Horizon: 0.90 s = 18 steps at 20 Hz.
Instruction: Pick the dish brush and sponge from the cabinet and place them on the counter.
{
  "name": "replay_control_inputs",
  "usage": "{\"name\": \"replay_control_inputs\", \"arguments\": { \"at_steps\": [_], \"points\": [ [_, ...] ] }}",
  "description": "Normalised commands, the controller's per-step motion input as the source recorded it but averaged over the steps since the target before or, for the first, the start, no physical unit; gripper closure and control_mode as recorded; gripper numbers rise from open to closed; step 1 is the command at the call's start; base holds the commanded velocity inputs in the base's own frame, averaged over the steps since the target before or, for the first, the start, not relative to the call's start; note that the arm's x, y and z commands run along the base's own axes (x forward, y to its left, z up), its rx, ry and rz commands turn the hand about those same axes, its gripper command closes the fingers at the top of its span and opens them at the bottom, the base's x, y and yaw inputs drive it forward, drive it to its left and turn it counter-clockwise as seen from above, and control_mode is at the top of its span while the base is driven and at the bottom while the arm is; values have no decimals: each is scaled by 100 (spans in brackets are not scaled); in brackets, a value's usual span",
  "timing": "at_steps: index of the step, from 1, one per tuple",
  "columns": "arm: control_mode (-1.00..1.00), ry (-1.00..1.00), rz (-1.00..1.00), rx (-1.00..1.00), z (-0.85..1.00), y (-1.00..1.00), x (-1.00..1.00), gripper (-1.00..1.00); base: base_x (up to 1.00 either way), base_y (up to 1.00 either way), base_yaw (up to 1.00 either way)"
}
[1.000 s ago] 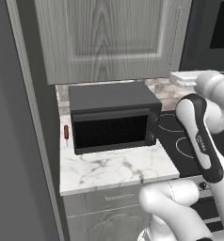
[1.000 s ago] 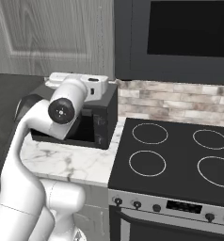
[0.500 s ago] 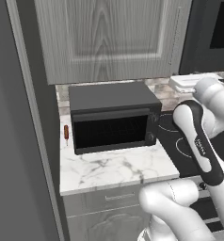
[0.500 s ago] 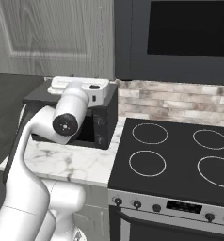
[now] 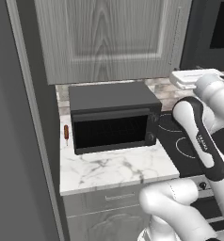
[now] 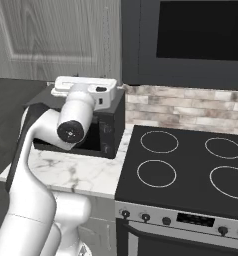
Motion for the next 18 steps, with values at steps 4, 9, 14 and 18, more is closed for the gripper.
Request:
{"name": "replay_control_inputs", "arguments": {
  "at_steps": [4,9,14,18],
  "points": [
    [-100,-5,0,1,15,-9,25,-100,0,0,0],
    [-100,0,0,0,2,-7,41,-100,0,0,0],
    [-100,0,0,0,0,-4,48,-100,0,0,0],
    [-100,0,0,0,0,-2,49,-100,0,0,0]
  ]
}}
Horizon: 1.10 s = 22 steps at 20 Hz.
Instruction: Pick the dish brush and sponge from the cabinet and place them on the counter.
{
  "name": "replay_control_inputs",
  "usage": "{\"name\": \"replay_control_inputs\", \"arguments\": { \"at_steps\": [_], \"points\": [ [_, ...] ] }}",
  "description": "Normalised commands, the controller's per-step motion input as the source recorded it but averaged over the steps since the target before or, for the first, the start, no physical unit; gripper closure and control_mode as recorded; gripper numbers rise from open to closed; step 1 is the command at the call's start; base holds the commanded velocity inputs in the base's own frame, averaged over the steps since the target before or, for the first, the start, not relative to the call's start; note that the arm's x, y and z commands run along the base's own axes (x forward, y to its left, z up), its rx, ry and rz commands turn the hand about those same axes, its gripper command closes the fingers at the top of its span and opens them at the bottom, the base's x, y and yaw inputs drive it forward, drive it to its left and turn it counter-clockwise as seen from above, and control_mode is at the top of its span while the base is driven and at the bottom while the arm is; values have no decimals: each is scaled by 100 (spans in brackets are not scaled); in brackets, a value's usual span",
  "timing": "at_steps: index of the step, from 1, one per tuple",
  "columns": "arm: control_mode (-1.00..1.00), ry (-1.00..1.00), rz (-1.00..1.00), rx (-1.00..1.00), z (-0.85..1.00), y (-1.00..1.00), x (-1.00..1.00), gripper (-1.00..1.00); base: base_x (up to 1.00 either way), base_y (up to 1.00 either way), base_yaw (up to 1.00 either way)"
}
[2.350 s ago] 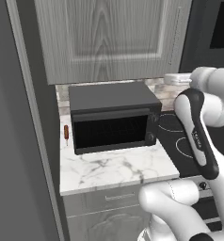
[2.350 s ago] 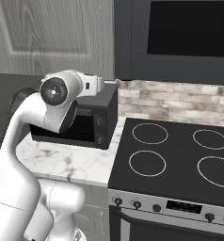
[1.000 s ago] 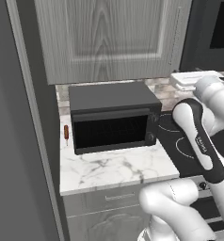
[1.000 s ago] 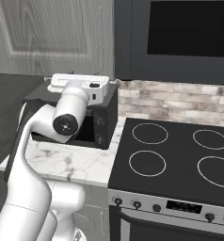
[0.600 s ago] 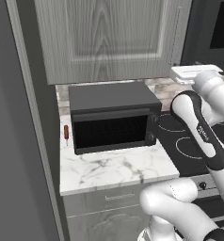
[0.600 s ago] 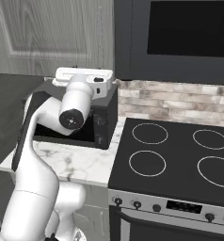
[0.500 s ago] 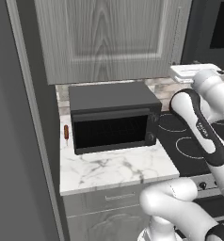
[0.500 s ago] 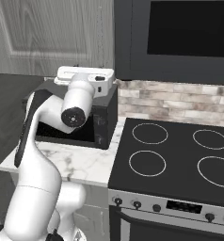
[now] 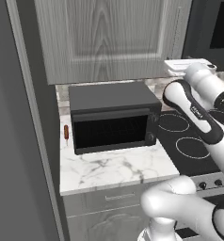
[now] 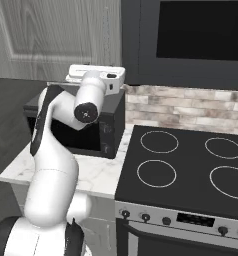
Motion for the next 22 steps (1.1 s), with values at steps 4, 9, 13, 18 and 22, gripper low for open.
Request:
{"name": "replay_control_inputs", "arguments": {
  "at_steps": [4,9,13,18,22],
  "points": [
    [-100,0,0,0,0,-2,51,-100,0,0,0],
    [-100,0,0,0,0,-5,51,-100,0,0,0],
    [-100,0,0,0,0,-11,49,-100,0,0,0],
    [-100,0,0,0,0,-18,45,-100,0,0,0],
    [-100,0,0,0,0,-12,45,-100,0,0,0]
  ]
}}
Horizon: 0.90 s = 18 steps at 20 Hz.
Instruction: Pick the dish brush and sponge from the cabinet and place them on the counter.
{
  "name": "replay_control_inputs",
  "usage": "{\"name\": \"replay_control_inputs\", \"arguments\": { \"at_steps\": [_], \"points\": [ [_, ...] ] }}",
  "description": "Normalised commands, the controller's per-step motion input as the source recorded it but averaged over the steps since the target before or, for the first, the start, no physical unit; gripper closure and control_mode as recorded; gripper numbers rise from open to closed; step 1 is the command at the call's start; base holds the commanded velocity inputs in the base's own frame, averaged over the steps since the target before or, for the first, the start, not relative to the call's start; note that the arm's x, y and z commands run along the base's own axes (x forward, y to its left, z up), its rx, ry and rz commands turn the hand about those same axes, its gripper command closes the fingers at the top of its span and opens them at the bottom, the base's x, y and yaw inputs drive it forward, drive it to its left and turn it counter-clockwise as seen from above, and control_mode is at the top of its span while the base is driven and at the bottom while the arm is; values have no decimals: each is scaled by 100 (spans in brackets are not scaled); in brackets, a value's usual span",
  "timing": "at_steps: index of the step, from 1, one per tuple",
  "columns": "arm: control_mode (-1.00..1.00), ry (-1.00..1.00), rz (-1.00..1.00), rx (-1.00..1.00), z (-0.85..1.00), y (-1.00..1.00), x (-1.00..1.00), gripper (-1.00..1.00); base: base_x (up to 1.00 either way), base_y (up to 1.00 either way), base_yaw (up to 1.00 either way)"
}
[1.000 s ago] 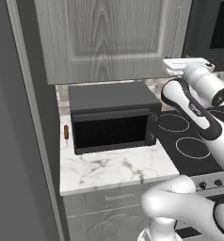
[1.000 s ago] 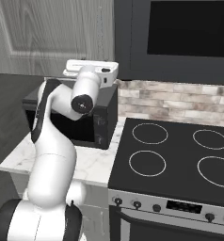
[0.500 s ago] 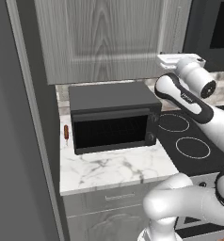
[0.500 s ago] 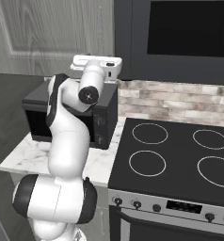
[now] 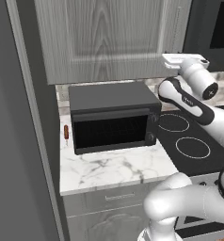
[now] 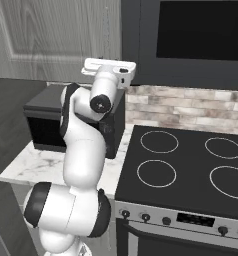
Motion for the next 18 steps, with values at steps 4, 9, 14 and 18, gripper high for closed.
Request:
{"name": "replay_control_inputs", "arguments": {
  "at_steps": [4,9,14,18],
  "points": [
    [-100,3,0,-1,-7,0,55,-100,0,0,0],
    [-100,6,-3,-7,-8,6,55,100,0,0,0],
    [-100,6,-4,-8,-9,8,44,100,0,0,0],
    [-100,1,-4,-2,0,2,21,100,0,0,0]
  ]
}}
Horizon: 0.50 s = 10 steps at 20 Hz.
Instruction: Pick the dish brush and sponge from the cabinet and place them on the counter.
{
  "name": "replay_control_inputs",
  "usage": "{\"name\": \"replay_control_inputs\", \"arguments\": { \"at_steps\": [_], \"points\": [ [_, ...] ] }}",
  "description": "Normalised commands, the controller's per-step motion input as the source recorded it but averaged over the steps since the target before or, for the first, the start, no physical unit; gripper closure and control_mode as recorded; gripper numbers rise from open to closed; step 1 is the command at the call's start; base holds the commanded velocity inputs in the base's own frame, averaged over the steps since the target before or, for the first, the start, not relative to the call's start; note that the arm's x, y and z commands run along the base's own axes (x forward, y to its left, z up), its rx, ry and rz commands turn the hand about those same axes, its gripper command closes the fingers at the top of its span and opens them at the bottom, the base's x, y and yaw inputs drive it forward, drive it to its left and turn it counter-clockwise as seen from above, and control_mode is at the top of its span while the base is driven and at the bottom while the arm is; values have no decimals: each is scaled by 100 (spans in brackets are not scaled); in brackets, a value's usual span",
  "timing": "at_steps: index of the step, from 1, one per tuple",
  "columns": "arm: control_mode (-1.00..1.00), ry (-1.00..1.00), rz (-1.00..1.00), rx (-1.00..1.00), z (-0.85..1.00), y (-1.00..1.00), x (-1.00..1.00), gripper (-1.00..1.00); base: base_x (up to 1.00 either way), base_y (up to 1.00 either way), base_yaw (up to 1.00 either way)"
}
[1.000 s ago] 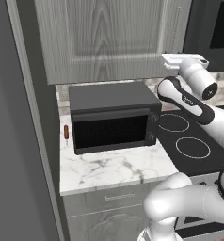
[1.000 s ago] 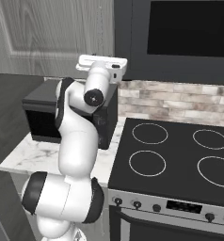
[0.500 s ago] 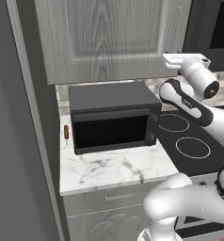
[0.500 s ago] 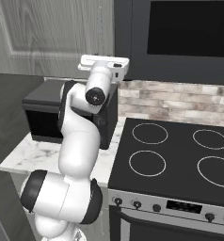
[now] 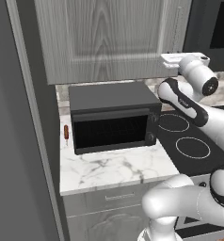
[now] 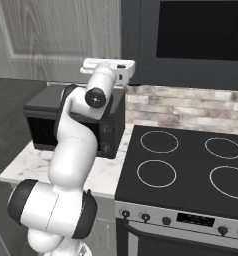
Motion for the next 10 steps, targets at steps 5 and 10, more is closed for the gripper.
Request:
{"name": "replay_control_inputs", "arguments": {
  "at_steps": [5,10],
  "points": [
    [-100,0,-1,0,0,0,2,100,0,0,0],
    [-100,0,0,0,0,0,0,100,0,0,0]
  ]
}}
